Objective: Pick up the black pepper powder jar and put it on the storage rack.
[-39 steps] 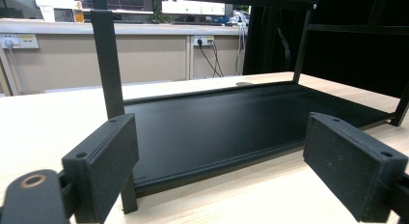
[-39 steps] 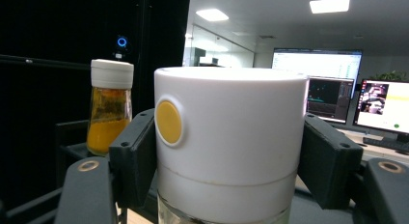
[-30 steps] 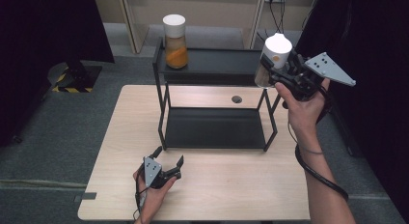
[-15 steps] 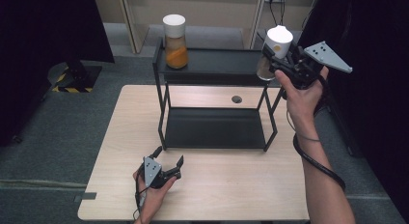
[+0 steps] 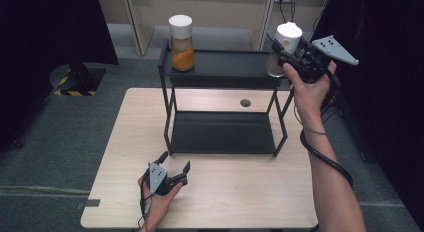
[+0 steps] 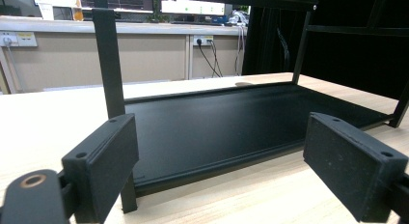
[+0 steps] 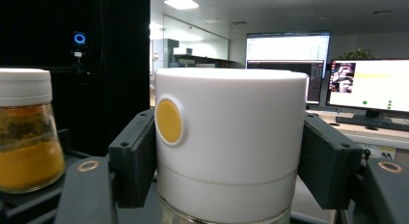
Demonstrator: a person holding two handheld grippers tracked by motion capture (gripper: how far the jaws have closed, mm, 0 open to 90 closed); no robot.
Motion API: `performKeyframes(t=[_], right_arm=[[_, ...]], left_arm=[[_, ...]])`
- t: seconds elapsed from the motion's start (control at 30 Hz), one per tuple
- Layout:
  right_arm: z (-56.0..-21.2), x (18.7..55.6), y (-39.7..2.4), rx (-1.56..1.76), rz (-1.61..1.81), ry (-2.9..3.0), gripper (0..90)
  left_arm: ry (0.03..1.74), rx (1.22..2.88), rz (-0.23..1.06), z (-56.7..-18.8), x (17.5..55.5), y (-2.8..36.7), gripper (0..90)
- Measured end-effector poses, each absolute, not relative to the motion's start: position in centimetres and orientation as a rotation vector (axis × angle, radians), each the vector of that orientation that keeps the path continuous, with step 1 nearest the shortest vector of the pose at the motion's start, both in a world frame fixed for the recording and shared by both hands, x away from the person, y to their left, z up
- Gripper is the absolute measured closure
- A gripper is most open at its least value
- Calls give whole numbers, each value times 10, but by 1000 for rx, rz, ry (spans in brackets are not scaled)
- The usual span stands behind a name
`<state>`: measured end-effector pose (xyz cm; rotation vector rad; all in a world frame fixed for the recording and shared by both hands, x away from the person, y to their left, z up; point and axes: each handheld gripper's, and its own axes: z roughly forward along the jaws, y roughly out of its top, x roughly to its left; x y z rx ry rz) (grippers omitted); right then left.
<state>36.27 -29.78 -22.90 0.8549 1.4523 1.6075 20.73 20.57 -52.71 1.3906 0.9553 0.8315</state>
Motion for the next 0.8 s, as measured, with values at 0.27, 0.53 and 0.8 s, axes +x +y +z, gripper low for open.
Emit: performKeyframes(t=[0.27,0.53,0.8], right_arm=[[-225,374,-293,885,1596,1441,309],[-226,383,-289,920,1573,1438,309],[-228,386,-285,913,1564,1444,309]], left_arm=[[951,1396,837,-527,207,206,118],[952,1396,833,-527,207,206,118],[950,1397,835,-527,207,206,118]])
